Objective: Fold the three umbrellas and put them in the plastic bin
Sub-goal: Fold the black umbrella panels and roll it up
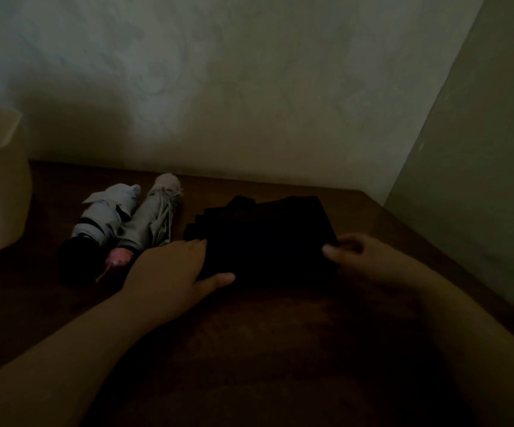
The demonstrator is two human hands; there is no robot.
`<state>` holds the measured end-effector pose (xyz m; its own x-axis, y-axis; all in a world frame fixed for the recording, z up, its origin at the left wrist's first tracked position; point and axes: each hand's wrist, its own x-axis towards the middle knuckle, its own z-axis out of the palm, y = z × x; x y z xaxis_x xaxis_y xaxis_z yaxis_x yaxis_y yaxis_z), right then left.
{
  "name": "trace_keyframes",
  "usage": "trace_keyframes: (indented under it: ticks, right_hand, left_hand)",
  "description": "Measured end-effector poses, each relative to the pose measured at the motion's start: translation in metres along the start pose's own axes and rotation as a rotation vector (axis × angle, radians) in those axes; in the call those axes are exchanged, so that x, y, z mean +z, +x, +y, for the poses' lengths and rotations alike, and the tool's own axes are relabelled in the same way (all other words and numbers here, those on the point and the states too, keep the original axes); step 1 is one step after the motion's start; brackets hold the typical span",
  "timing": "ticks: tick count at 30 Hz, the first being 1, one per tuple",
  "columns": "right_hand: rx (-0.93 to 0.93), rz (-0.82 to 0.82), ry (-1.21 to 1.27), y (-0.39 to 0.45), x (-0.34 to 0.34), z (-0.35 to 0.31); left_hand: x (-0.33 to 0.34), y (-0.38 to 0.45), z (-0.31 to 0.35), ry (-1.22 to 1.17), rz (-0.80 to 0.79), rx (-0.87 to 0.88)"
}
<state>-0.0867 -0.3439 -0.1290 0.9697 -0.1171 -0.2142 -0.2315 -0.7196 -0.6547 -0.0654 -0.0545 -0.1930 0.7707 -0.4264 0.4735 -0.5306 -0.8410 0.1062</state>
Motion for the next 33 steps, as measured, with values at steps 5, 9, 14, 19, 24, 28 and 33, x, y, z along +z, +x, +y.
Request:
trace_keyframes:
  ticks: [5, 9, 14, 19, 24, 28, 33]
  right_hand:
    - [-0.090, -0.039, 0.148, 0.005, 0.031, -0.007]
    - [0.059, 0.019, 0.390, 0.019, 0.029, -0.014]
    - [0.108, 0.104, 0.388, 0.023, 0.038, -0.016]
    - [0.135, 0.213, 0.160, 0.034, 0.042, -0.015]
    - [0.247, 0.134, -0.091, 0.030, 0.033, -0.028]
    - [0.234, 0.032, -0.244, 0.029, 0.028, -0.026]
    - [0.204, -0.030, -0.257, 0.022, 0.026, -0.026]
  left_hand:
    - [-0.005, -0.001, 0.000, 0.042, -0.039, -0.003]
    - [-0.004, -0.003, -0.001, 0.041, -0.049, 0.028]
    - [-0.004, -0.002, 0.002, -0.042, -0.028, -0.053]
    - [-0.009, 0.008, 0.016, -0.075, -0.061, -0.322]
    - [-0.015, 0.021, 0.015, -0.181, -0.258, -0.579]
    - [-0.021, 0.031, 0.014, -0.312, -0.402, -0.683]
    - [-0.024, 0.025, 0.021, -0.290, -0.420, -0.678]
